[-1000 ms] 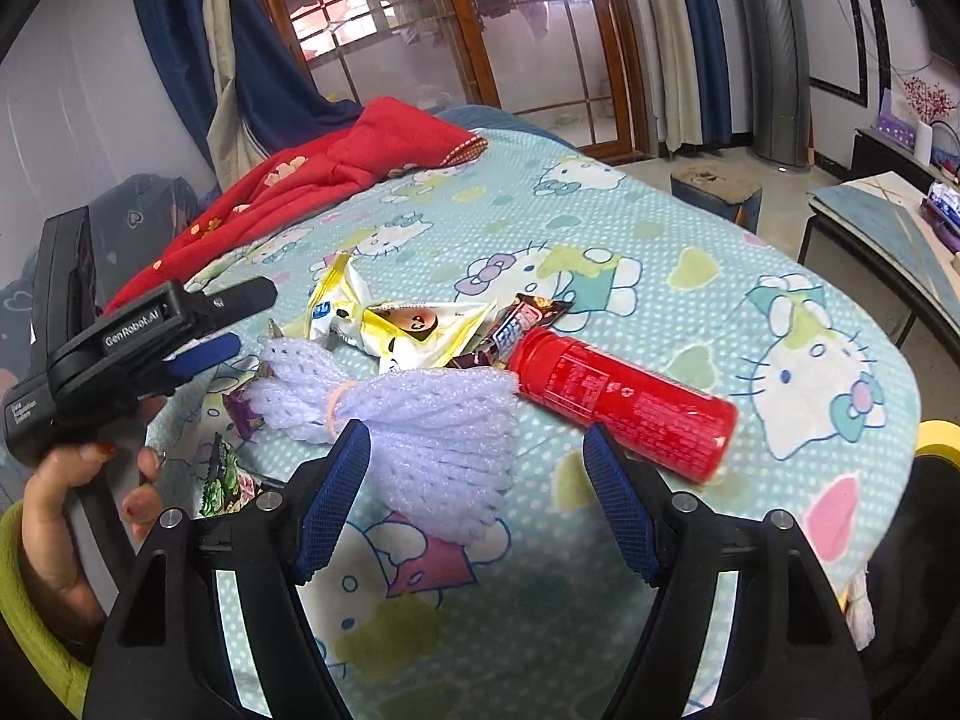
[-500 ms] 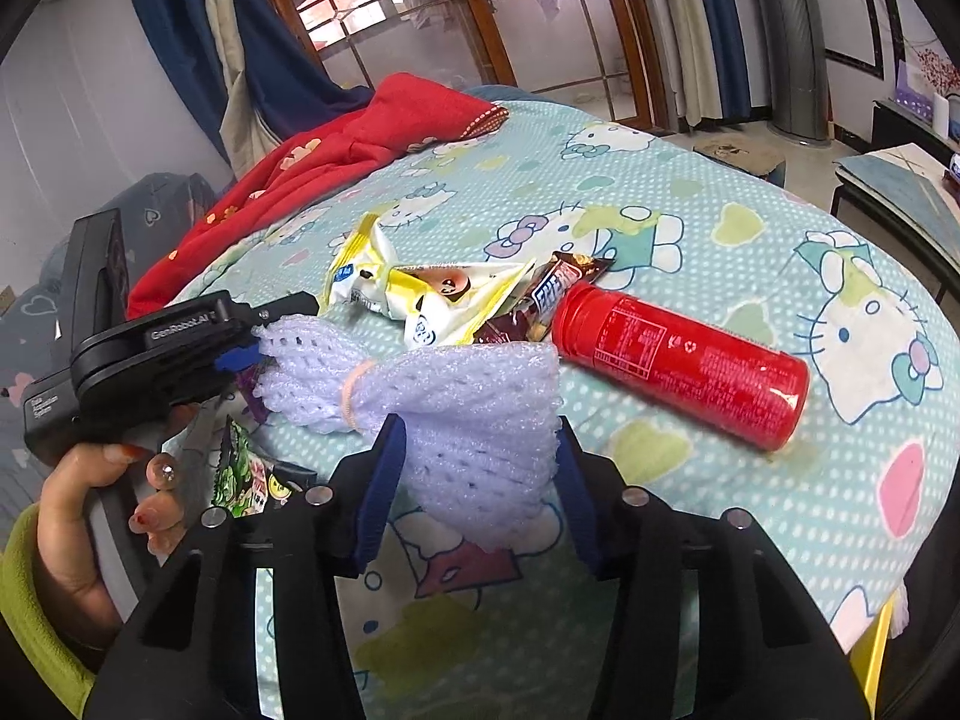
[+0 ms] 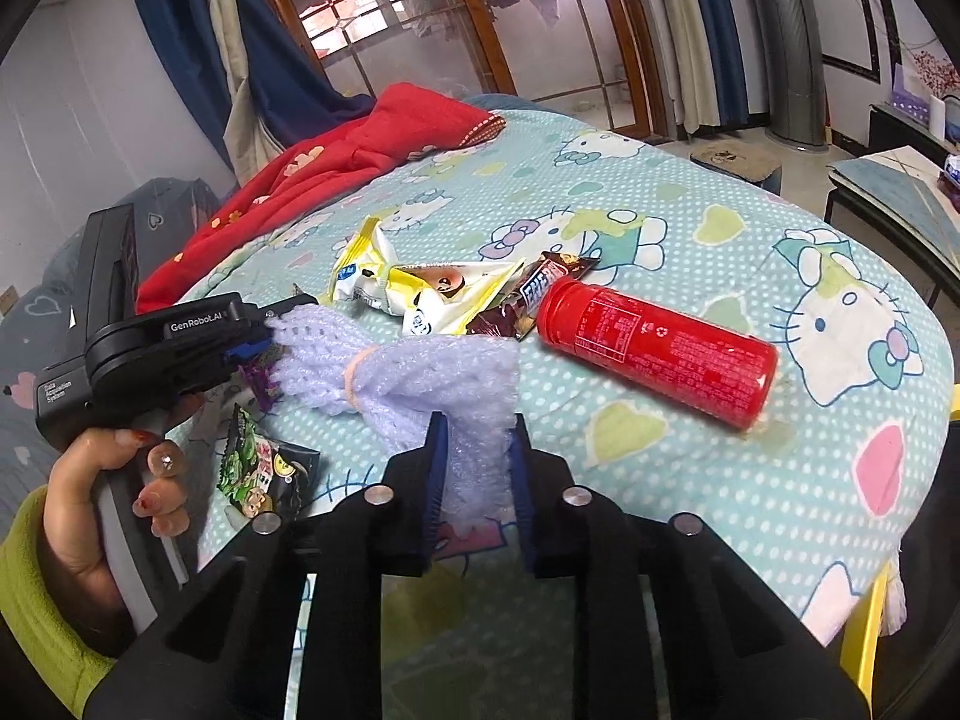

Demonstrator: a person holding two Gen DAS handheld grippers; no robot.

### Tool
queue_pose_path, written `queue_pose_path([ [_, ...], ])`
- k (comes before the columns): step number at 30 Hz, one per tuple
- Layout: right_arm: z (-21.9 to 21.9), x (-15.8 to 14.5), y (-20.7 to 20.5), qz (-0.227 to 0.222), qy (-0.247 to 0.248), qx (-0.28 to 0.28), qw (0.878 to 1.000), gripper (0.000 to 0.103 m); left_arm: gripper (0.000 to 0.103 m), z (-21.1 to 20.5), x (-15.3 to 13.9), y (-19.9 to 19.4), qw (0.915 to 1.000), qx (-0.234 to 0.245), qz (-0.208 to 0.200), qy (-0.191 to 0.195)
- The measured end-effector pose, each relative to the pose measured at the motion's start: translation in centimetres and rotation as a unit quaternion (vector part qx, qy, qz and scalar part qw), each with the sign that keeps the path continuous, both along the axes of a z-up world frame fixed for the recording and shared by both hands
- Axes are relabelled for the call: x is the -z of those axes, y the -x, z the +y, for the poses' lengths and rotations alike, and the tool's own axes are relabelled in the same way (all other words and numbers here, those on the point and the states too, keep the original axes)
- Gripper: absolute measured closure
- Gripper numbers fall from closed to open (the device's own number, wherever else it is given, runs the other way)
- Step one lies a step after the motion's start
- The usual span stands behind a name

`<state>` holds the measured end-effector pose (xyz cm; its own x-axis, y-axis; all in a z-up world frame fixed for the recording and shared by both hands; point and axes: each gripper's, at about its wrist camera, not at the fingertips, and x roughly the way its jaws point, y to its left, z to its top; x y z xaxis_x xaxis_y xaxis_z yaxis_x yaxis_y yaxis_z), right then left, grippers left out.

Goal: Collect trash
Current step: 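Grasp the purple snack wrapper with the left tool while the right tool grasps the lavender foam net, then carry the purple wrapper and lavender foam net in both tools over the bin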

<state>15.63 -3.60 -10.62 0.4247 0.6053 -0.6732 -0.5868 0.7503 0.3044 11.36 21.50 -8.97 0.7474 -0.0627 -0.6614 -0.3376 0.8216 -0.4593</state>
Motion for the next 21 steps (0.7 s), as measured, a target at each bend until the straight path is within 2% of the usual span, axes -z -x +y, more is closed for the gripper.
queue_pose_path([
  [6,-0.4,-0.7,1.1,-0.021,0.003,-0.01,1.0,0.089,0.089,-0.2,-1.7,0.7,0.9996,-0.003,-0.025,-0.011],
  [13,-1.4,-2.2,2.5,-0.049,-0.003,-0.02,0.999,0.089,0.095,-1.2,-4.3,1.3,0.9978,0.009,-0.06,-0.027],
  [21,-3.3,-4.4,3.1,-0.078,-0.025,-0.001,0.997,0.089,0.096,-3.2,-7.0,2.0,0.9933,0.037,-0.104,-0.035],
])
